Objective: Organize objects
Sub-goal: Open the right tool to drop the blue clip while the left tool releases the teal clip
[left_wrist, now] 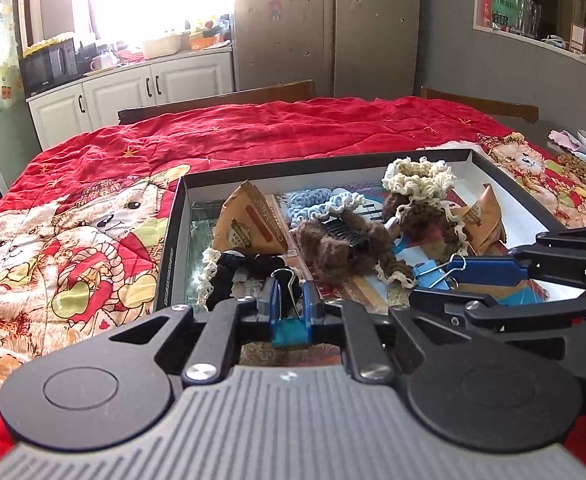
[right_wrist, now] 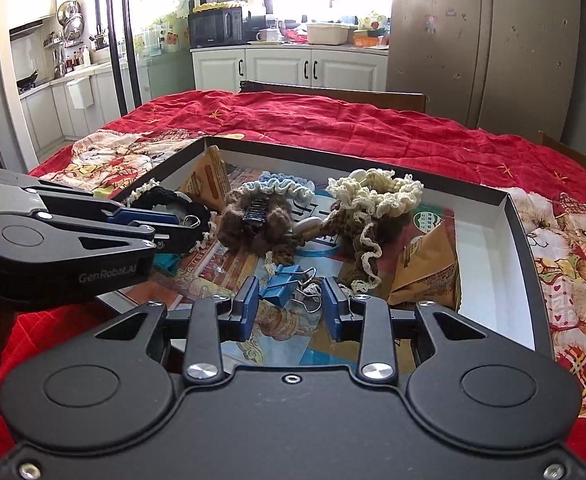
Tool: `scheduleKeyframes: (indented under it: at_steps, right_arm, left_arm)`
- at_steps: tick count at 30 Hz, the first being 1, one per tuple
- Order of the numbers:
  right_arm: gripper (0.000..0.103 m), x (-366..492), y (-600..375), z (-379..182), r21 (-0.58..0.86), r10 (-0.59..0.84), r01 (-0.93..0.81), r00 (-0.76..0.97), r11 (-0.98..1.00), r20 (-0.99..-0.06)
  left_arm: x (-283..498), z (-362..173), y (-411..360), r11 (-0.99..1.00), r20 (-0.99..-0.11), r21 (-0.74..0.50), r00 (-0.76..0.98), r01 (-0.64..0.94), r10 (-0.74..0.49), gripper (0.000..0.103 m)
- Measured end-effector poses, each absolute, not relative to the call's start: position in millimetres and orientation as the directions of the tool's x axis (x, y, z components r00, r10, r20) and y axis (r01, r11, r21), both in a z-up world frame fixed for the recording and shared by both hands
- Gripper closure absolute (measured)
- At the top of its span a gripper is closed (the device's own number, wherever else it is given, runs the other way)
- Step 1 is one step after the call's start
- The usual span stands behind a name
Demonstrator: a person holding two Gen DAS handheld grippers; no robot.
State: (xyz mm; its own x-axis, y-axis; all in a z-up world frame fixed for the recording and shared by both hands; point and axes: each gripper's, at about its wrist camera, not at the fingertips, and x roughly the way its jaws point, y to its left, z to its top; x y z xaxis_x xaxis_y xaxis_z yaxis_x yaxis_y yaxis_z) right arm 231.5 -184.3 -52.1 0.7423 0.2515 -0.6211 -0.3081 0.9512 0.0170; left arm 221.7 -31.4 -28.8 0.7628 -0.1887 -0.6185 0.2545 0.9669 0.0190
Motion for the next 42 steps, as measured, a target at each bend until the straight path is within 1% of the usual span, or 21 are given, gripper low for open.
scheduleKeyframes:
  at_steps: [18, 24, 26, 27, 30, 34, 42]
  right_arm:
    - [0.07, 236.0, -184.2, -56.3, 0.025, 0.256, -0.315, 0.722, 0.949, -0.643]
    - [0.07, 236.2, -184.6, -56.6, 0.026, 0.257, -0.313, 0.725, 0.949, -0.639]
    - [0.069, 235.9, -184.3, -56.7, 0.023, 0.256, -0.315, 0.727, 0.949, -0.636]
    - [0.069, 235.9, -184.1, -56.8, 0.022, 0.257, -0.316, 0.728, 0.949, -0.636]
    - [0.064, 235.9, -184.1, -56.8, 0.019, 0.255, -0.315, 0.729, 0.949, -0.635]
    - [0.061, 234.8, -183.3, -57.8, 0.002, 0.247, -0.317, 0.733, 0.948, -0.634]
    - [0.058, 230.1, -185.7, -54.8, 0.005, 0.252, -0.319, 0.74, 0.948, -0.623]
  left_arm:
    - [221.5, -29.4, -31.1, 0.968, -0.619, 0.016, 0.763, 0.25, -0.187, 0.087]
    - [221.5, -30.2, -30.6, 0.969, -0.618, 0.014, 0.763, 0.249, -0.187, 0.081]
    - [221.5, -30.1, -30.4, 0.969, -0.619, 0.012, 0.763, 0.247, -0.187, 0.075]
    - [221.5, -30.4, -30.2, 0.969, -0.619, 0.01, 0.763, 0.246, -0.188, 0.074]
    - [220.2, -30.4, -30.3, 0.97, -0.617, 0.011, 0.765, 0.244, -0.186, 0.073]
    - [218.3, -29.0, -30.4, 0.969, -0.616, 0.006, 0.764, 0.246, -0.19, 0.063]
    - [214.2, -25.3, -30.2, 0.971, -0.609, 0.0, 0.77, 0.24, -0.19, 0.06]
